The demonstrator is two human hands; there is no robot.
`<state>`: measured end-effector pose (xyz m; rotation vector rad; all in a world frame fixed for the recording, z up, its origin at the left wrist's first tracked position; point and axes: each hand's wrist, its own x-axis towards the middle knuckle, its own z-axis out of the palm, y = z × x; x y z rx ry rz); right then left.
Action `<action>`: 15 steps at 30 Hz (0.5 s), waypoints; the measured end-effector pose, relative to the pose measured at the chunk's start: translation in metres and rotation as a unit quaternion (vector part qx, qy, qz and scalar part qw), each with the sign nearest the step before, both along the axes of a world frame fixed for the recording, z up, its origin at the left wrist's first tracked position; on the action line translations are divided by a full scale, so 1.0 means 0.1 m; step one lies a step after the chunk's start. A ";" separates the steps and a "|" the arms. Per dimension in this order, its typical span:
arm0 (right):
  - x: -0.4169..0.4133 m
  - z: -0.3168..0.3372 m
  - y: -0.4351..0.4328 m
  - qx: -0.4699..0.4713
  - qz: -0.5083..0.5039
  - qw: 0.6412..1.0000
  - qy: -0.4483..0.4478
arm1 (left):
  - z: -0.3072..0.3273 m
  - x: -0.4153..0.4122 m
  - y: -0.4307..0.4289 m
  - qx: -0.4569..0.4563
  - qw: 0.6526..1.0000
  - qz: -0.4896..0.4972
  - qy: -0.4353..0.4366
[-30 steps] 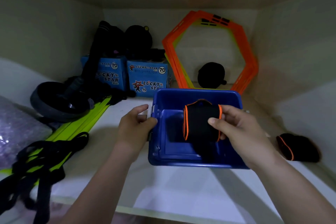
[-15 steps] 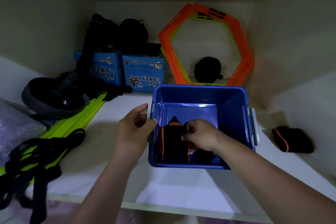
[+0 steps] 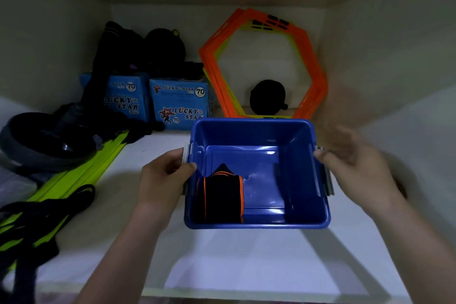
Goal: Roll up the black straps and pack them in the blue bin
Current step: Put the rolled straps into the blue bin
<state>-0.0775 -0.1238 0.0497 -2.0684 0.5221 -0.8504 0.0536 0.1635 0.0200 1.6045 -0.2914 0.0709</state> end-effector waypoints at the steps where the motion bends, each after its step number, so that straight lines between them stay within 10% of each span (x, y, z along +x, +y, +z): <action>1: 0.02 -0.05 -0.03 0.064 0.027 0.997 0.024 | 0.02 0.00 0.00 0.003 1.000 -0.003 0.002; 15: 0.28 -0.18 -0.07 0.228 0.085 0.961 0.130 | 0.05 0.15 0.20 0.043 0.982 -0.017 0.182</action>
